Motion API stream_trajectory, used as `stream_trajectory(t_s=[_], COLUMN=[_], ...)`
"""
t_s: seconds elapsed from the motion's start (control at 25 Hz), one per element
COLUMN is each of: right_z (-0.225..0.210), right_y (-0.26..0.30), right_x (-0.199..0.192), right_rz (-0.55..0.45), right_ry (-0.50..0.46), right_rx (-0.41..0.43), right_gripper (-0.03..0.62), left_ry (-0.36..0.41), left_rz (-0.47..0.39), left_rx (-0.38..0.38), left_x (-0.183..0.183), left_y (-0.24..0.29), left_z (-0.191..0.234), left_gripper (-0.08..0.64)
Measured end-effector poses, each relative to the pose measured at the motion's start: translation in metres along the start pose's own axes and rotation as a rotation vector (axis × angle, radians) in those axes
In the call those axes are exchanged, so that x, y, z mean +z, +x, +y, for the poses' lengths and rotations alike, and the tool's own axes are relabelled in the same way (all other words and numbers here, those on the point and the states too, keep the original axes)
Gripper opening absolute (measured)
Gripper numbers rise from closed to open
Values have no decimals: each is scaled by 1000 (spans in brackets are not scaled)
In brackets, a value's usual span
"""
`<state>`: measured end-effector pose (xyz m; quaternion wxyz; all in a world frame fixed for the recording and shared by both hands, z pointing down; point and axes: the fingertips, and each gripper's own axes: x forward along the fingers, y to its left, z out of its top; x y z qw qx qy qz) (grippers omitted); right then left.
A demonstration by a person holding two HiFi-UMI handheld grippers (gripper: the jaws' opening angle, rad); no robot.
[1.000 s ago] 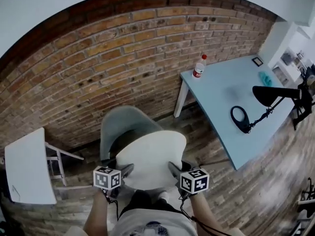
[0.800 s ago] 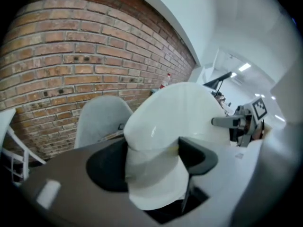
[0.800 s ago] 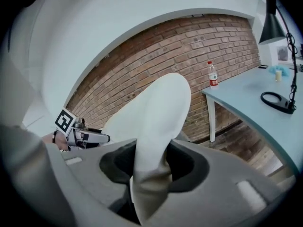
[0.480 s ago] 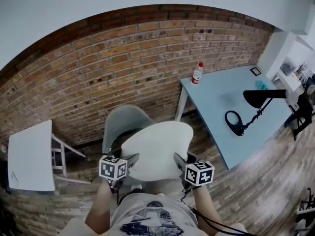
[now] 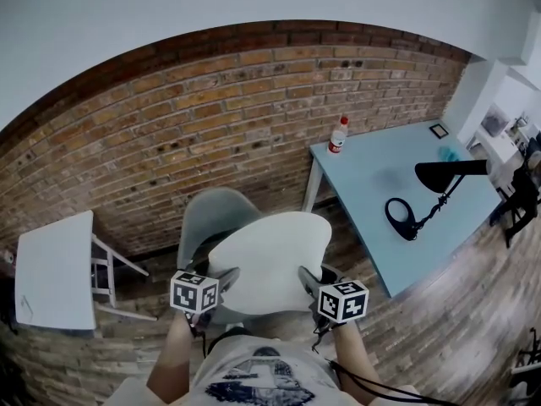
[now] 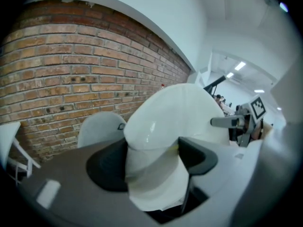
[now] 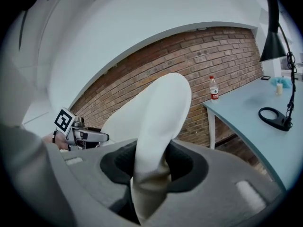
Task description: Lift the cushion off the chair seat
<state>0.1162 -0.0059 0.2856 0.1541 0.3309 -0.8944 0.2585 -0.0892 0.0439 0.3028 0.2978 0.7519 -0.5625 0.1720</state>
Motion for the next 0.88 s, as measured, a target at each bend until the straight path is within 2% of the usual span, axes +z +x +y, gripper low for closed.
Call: stream_trajectory(t_s=[0.88], right_z=[-10], right_y=[23], right_x=[3], right_rz=[22], right_ry=[9], right_rx=[6], right_gripper=[147], left_ry=[-22], left_rz=[16], left_rx=[2], left_x=[3], left_y=[15], left_z=[15], left_gripper=[331])
